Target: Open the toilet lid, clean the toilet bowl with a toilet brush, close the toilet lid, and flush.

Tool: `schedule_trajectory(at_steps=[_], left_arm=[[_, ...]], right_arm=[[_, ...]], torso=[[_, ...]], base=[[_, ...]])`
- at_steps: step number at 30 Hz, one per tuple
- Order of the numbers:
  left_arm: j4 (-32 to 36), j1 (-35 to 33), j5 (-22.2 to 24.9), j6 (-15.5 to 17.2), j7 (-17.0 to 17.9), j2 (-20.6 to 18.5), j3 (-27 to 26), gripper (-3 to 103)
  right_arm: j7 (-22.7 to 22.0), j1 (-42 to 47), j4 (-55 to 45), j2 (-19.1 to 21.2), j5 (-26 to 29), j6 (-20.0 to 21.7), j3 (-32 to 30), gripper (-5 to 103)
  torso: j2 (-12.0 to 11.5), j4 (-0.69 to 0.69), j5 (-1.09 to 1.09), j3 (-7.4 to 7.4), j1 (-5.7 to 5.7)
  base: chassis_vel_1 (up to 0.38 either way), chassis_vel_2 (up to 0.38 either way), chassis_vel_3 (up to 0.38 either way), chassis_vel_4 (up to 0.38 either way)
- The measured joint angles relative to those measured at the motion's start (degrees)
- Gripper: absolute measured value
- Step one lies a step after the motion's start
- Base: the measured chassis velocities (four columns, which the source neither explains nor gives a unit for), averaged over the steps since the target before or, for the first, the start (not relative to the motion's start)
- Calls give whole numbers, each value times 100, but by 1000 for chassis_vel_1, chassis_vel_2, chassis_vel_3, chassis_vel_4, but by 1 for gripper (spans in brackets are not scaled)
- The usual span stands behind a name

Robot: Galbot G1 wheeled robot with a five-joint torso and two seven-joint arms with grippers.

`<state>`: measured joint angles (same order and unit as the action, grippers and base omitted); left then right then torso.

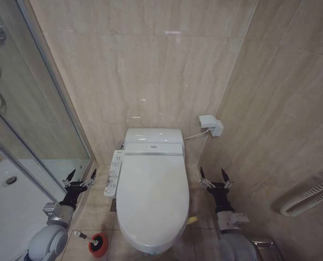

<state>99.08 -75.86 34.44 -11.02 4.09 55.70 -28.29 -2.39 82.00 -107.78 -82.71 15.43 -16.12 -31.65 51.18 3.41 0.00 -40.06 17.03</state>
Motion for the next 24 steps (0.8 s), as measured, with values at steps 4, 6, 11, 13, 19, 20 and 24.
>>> schedule_trajectory(at_steps=[4,6,11,13,19,20,24], left_arm=[[0,0,0,0,0,0,0,100],[0,0,0,0,0,0,0,100],[0,0,0,0,0,0,0,100],[0,0,0,0,0,0,0,100],[0,0,0,0,0,0,0,100],[0,0,0,0,0,0,0,100],[0,0,0,0,0,0,0,100]], right_arm=[[0,0,0,0,0,0,0,100],[0,0,0,0,0,0,0,100],[0,0,0,0,0,1,0,100],[0,0,0,0,1,0,0,100],[0,0,0,0,0,1,0,100],[0,0,0,0,0,1,0,100],[0,1,0,0,0,0,0,100]], torso=[[0,0,0,0,0],[0,0,0,0,0],[0,0,0,0,0],[0,0,0,0,0],[0,0,0,0,0],[0,0,0,0,0],[0,0,0,0,0]], base=[[0,0,0,0],[0,0,0,0],[0,0,0,0],[0,0,0,0],[0,0,0,0],[0,0,0,0],[0,0,0,0]])
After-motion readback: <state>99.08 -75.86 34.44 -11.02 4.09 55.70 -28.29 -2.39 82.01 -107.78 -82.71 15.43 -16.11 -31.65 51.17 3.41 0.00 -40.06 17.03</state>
